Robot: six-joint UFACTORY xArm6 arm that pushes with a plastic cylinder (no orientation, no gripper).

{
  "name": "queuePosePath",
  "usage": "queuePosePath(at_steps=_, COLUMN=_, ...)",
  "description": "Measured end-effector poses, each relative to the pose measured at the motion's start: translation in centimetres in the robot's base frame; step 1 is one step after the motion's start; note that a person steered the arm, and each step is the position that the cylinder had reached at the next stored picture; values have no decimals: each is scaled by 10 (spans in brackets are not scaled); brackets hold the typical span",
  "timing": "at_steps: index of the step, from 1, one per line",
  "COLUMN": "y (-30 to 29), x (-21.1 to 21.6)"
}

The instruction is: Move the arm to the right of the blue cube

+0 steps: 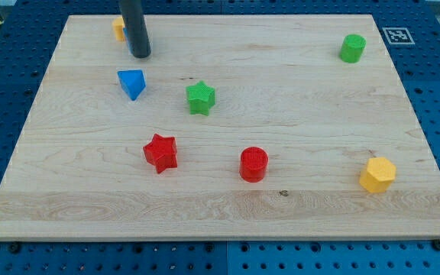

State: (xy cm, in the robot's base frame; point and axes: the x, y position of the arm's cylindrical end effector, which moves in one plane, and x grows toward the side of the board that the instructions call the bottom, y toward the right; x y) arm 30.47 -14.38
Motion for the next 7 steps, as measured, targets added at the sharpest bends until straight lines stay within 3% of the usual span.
queuePosePath(at_steps=1, y=0, x=20)
queuePosePath(at_steps=4, y=0, x=26)
queuePosePath(at_steps=7, y=30, x=2)
